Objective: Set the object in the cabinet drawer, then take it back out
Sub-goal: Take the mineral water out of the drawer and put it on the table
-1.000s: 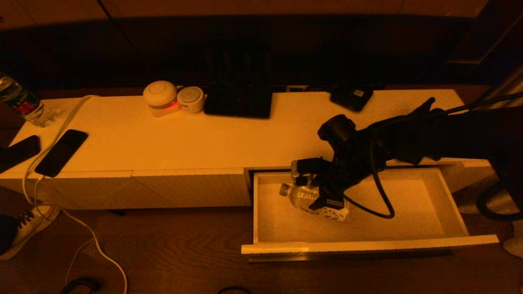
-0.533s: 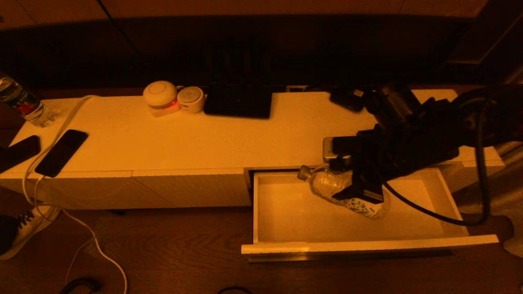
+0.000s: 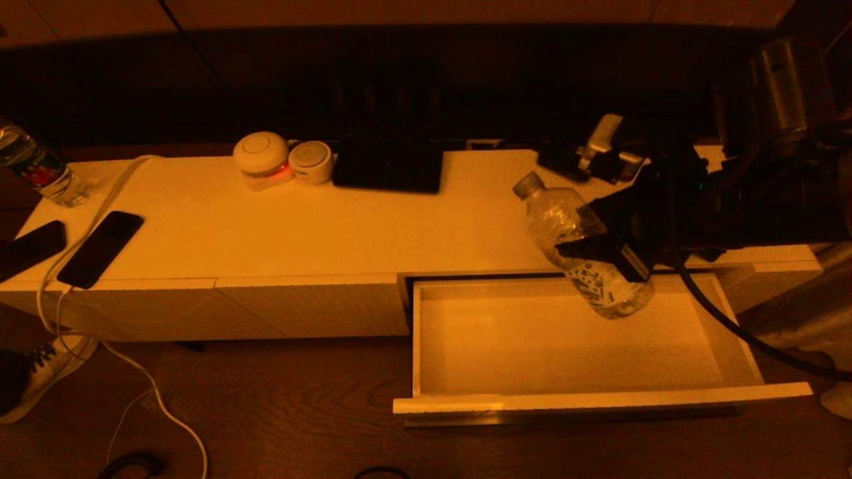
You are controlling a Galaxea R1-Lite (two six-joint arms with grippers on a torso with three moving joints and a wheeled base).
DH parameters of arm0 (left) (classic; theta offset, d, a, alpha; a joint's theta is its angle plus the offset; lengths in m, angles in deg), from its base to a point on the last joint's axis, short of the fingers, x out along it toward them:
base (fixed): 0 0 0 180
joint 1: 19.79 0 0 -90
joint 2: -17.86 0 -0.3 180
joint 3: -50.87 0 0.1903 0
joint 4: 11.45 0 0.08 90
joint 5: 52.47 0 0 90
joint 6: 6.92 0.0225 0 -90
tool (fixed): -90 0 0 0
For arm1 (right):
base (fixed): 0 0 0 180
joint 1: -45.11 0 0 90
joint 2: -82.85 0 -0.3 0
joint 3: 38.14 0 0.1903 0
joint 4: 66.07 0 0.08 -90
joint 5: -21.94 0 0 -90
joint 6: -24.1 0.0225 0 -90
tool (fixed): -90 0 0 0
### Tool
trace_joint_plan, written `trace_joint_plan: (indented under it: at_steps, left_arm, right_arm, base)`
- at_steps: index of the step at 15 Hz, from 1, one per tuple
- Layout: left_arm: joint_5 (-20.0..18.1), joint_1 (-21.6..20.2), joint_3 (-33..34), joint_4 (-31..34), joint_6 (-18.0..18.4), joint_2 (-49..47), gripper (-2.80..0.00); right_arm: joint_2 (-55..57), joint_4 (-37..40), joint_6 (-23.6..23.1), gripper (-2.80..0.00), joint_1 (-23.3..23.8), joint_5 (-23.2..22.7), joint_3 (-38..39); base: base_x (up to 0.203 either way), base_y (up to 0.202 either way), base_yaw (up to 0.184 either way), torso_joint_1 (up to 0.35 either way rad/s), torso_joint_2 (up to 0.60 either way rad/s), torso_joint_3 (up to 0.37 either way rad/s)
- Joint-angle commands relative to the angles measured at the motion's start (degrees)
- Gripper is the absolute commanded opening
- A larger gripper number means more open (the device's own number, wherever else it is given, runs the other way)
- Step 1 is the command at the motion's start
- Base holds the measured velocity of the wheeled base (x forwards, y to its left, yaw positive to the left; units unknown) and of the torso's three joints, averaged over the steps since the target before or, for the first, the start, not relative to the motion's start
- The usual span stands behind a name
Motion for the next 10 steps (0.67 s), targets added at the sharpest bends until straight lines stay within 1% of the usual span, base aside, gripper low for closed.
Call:
trace_joint_plan:
  at_steps: [1, 3, 4, 5, 6, 8, 9, 10]
  left_arm:
    - [0.01, 0.00, 0.00, 0.00, 0.02, 0.00, -2.80]
    - [0.01, 0.00, 0.00, 0.00, 0.02, 0.00, -2.80]
    - [0.01, 0.00, 0.00, 0.00, 0.02, 0.00, -2.80]
    - [0.01, 0.00, 0.00, 0.00, 0.02, 0.00, -2.80]
    - [0.01, 0.00, 0.00, 0.00, 0.02, 0.00, -2.80]
    - [0.01, 0.00, 0.00, 0.00, 0.02, 0.00, -2.80]
    - [0.01, 0.00, 0.00, 0.00, 0.02, 0.00, -2.80]
    - [0.01, 0.00, 0.00, 0.00, 0.02, 0.00, -2.80]
  right_arm:
    - [0.29, -5.45, 5.53, -2.80, -1.55, 4.10, 0.20]
    - [2.30, -11.37, 9.72, -2.80, -2.90, 7.90, 0.42]
    - [3.66, -15.59, 12.45, -2.80, -3.72, 10.13, 0.41]
    - [4.77, -18.21, 14.02, -2.80, -4.38, 12.44, 0.27]
    - [7.71, -22.54, 15.43, -2.80, -5.09, 16.24, 0.00]
    - [13.38, -34.56, 16.96, -2.80, -6.68, 24.06, -0.46]
    - [15.45, -39.68, 17.26, -2.80, -7.46, 26.68, -0.60]
    - [17.63, -43.84, 17.35, -2.80, -7.70, 28.13, -0.89]
  base:
    - [0.000, 0.000, 0.000, 0.000, 0.00, 0.000]
    - [0.000, 0.000, 0.000, 0.000, 0.00, 0.000]
    - [0.000, 0.000, 0.000, 0.000, 0.00, 0.000]
    - [0.000, 0.000, 0.000, 0.000, 0.00, 0.000]
    - [0.000, 0.000, 0.000, 0.000, 0.00, 0.000]
    - [0.000, 0.000, 0.000, 0.000, 0.00, 0.000]
    - [0.000, 0.000, 0.000, 0.000, 0.00, 0.000]
    - [0.000, 0.000, 0.000, 0.000, 0.00, 0.000]
